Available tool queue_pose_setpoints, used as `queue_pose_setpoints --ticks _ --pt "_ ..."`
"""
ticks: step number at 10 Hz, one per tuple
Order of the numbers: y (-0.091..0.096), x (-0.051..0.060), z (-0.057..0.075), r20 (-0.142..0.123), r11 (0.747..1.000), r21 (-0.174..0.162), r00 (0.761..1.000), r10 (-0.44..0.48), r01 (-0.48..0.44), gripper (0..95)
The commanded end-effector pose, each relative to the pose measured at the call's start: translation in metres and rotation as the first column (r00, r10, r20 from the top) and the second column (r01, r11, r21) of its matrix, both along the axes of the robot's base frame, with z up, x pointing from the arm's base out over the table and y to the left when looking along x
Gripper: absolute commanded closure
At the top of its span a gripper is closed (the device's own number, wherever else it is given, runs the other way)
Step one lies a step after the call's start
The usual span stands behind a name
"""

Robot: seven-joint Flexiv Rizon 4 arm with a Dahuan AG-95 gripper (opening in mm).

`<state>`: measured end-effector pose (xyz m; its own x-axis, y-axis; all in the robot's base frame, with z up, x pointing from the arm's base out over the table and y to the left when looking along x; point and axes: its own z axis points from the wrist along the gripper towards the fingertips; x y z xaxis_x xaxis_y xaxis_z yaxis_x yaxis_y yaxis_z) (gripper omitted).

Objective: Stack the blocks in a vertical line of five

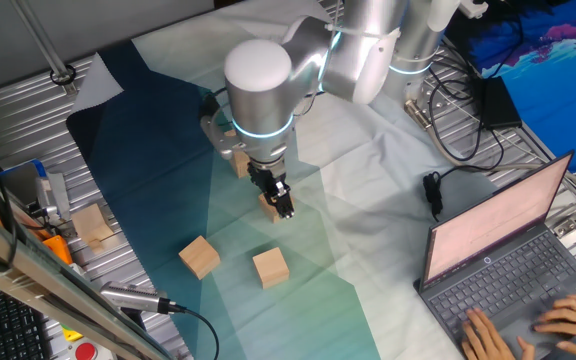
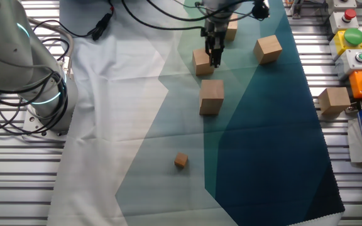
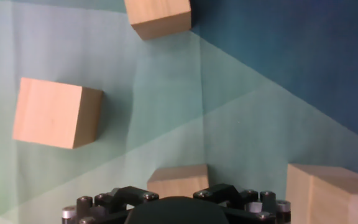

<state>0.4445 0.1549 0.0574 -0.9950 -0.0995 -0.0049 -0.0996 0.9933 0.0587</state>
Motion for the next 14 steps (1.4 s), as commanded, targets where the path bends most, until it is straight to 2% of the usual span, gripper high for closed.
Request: queue_pose_setpoints --ticks 1,4,5,6,11,14 --pt "0.001 -0.001 -0.008 0.003 1.000 -0.004 1.000 -0.003 0.003 19.0" --pt "0.000 -0.002 -0.016 0.015 1.000 -0.004 1.000 -0.002 0.002 19.0" --pt "0.000 -0.002 -0.018 0.018 1.000 -0.006 1.000 -0.010 0.011 38.0" --pt "0.000 -0.002 -0.018 0.013 0.999 -0.020 0.999 -0.038 0.038 95.0" --pt "-0.001 -0.001 -0.016 0.013 0.998 -0.031 0.999 -0.046 0.046 95.0" --pt "-0.004 0.001 -0.013 0.005 0.999 -0.025 0.999 -0.046 0.046 95.0"
